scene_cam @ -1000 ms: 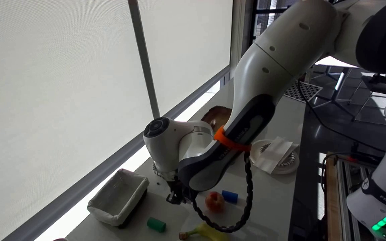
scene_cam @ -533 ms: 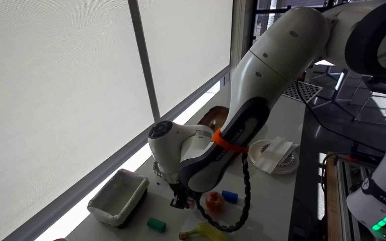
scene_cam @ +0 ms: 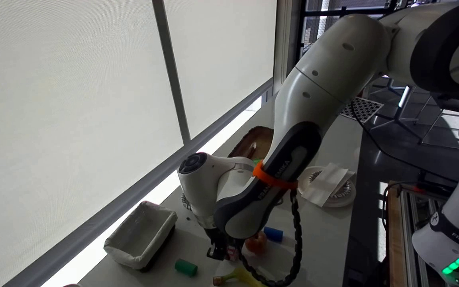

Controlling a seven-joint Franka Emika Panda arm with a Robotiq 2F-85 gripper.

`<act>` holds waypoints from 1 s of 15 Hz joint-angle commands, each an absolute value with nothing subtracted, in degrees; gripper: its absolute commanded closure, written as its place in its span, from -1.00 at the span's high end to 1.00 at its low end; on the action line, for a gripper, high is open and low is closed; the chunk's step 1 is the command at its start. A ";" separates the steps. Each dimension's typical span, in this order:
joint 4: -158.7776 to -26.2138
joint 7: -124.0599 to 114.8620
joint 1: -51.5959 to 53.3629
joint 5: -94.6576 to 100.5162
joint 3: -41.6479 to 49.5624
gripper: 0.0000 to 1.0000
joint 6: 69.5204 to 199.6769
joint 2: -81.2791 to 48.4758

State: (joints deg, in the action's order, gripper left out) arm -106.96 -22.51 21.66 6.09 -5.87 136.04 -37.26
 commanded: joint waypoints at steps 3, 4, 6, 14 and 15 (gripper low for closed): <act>-110.95 -26.91 23.33 5.90 -4.56 -0.82 137.11 -34.89; -111.35 -27.95 23.70 6.29 -4.09 -0.82 137.09 -34.71; -111.98 -29.38 24.12 6.63 -3.55 -0.82 137.12 -34.28; -112.66 -33.88 26.47 9.29 -1.48 0.64 136.38 -31.84; -112.55 -35.14 27.21 10.29 -1.18 0.78 135.91 -31.05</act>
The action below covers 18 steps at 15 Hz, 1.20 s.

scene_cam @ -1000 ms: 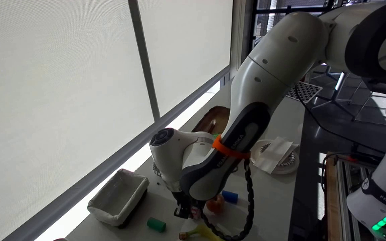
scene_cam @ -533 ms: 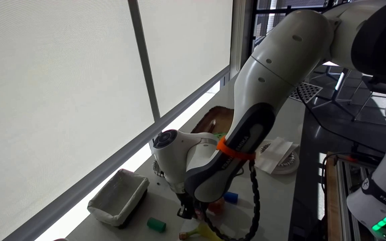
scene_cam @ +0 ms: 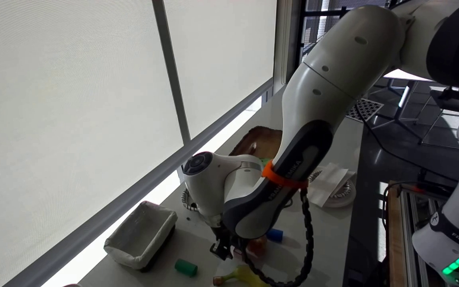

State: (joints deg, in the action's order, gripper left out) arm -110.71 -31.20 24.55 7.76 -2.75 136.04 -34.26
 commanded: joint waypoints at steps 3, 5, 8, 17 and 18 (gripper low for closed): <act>-112.63 -37.50 27.74 10.81 -2.28 1.00 134.75 -28.93; -114.77 -41.99 28.75 10.19 -2.76 1.00 135.61 -26.62; -117.55 -50.71 30.41 9.68 -4.10 1.00 135.73 -24.00; -128.04 -73.92 33.61 12.02 -8.54 1.00 140.47 -20.04; -128.72 -74.69 33.64 12.55 -8.48 1.00 140.96 -20.05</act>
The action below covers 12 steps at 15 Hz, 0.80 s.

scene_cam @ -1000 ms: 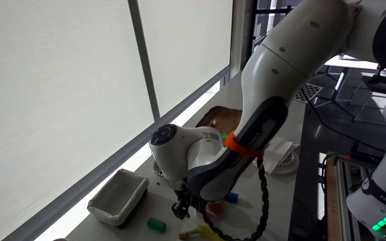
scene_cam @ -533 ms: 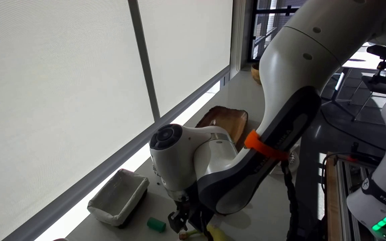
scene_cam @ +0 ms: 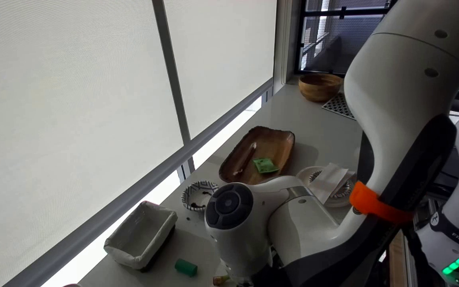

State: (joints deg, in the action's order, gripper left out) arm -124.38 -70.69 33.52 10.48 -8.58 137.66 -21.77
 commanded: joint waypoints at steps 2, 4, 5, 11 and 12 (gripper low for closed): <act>-130.00 -75.80 33.42 14.47 -7.67 1.00 143.21 -20.46; -130.84 -76.46 32.99 16.33 -6.68 1.00 145.60 -21.18; -131.18 -76.46 32.81 17.33 -6.13 1.00 146.92 -21.34; -131.88 -75.56 31.82 17.60 -4.71 0.95 155.22 -23.24; -131.92 -75.29 31.71 16.98 -4.81 0.95 156.30 -23.58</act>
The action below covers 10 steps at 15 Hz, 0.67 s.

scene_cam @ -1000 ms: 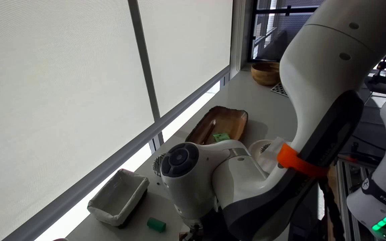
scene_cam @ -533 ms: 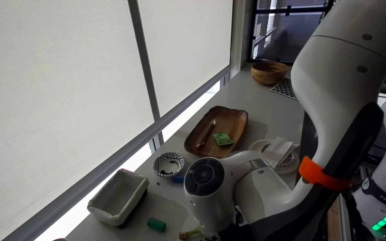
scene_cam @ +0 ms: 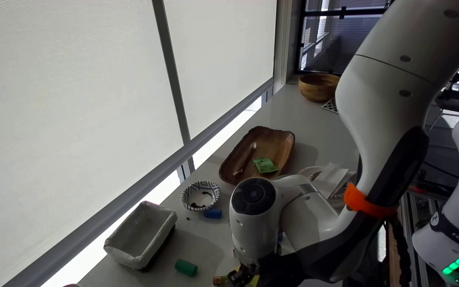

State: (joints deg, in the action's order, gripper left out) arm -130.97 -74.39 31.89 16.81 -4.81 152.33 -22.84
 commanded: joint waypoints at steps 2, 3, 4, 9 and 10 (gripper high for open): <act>-131.66 -74.70 31.67 16.35 -4.77 0.96 158.70 -24.67; -131.41 -74.14 31.56 15.82 -4.86 0.95 159.47 -25.32; -131.23 -73.57 31.44 15.28 -4.97 0.97 159.86 -25.83; -131.28 -73.27 31.90 13.46 -4.95 0.94 159.21 -26.47; -131.05 -72.56 31.54 13.04 -5.21 0.83 159.32 -26.78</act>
